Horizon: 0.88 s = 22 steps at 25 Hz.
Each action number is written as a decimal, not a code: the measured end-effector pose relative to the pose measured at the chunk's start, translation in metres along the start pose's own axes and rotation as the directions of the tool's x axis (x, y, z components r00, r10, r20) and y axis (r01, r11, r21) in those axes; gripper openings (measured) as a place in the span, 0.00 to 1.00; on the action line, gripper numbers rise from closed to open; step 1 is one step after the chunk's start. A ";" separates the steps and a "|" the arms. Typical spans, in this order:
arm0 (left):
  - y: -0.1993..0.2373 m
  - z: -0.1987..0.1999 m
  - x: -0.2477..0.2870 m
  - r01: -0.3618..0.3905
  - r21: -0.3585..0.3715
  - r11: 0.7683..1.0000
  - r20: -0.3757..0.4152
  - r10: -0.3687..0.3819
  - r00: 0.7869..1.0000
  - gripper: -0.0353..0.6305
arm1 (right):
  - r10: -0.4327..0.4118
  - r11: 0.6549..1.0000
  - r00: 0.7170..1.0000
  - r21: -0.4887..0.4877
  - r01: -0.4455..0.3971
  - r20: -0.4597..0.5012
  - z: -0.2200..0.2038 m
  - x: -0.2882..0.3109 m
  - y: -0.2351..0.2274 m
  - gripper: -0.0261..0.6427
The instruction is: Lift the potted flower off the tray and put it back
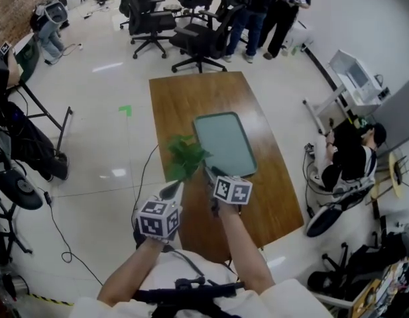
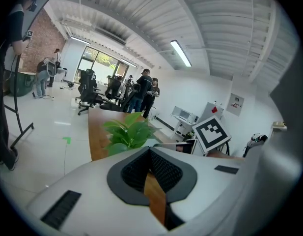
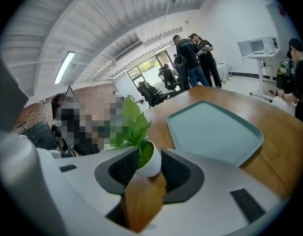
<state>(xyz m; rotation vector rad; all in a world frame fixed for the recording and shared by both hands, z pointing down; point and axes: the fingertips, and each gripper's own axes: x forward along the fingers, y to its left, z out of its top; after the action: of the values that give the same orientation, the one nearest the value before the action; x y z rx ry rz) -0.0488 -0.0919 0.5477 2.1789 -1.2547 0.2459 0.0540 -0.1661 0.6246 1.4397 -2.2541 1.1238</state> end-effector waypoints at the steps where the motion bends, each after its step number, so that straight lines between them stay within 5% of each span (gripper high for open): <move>1: 0.000 0.000 0.001 0.001 -0.001 1.000 -0.002 -0.001 1.000 0.05 | -0.003 1.000 1.000 -0.004 0.003 -0.014 -0.001 0.007 -0.001 0.29; 14: 0.005 -0.003 0.005 0.012 -0.023 1.000 -0.008 -0.012 1.000 0.05 | 0.047 0.990 0.997 0.138 -0.037 -0.067 -0.011 0.071 -0.008 0.23; 22: 0.010 -0.002 -0.001 -0.003 -0.030 1.000 -0.008 0.003 1.000 0.05 | -0.004 0.988 0.997 0.151 0.015 -0.072 -0.017 0.077 -0.010 0.15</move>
<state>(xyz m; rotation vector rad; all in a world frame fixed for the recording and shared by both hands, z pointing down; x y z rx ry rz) -0.0578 -0.0940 0.5529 2.1488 -1.2495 0.2353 0.0217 -0.2081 0.6842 1.4390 -2.1516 1.3477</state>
